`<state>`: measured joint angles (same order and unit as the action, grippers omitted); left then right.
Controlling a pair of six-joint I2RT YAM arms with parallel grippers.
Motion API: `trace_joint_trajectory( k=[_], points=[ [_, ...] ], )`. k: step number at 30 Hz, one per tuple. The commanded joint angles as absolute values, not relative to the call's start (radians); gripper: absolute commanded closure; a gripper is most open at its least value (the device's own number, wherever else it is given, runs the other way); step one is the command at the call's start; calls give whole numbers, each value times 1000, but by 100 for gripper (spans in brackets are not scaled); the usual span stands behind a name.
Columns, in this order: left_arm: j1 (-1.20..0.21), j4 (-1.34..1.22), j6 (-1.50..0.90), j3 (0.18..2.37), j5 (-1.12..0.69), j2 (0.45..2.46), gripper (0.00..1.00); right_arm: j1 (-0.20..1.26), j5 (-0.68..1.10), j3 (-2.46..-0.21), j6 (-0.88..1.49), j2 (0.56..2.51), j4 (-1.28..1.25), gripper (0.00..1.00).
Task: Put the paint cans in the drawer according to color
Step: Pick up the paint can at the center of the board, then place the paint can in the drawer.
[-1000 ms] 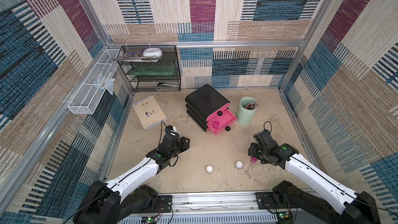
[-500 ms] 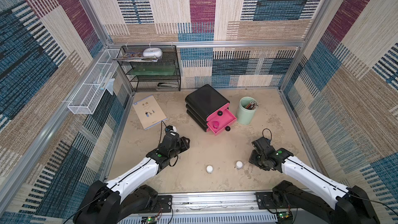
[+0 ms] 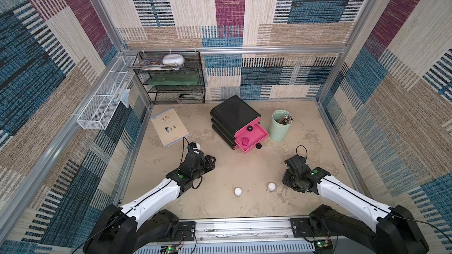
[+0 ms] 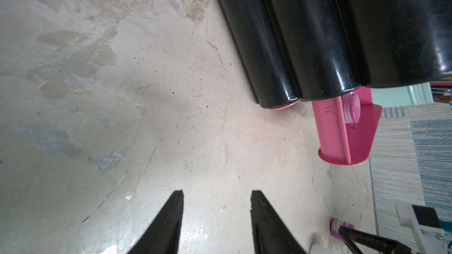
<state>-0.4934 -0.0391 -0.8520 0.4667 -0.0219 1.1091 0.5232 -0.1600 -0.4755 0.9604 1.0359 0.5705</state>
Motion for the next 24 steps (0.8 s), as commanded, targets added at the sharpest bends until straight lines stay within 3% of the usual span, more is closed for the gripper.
trace_joint_trajectory(
  k=[1, 13, 24],
  points=[
    [-492, -63, -850, 468, -26, 1109, 51, 524, -175, -491, 946, 1036, 577, 70],
    [-492, -66, -853, 468, -24, 1109, 51, 525, -149, -696, 806, 1055, 567, 77],
    [-492, -46, -848, 468, -23, 1084, 50, 521, -49, -1024, 643, 1354, 317, 76]
  ],
)
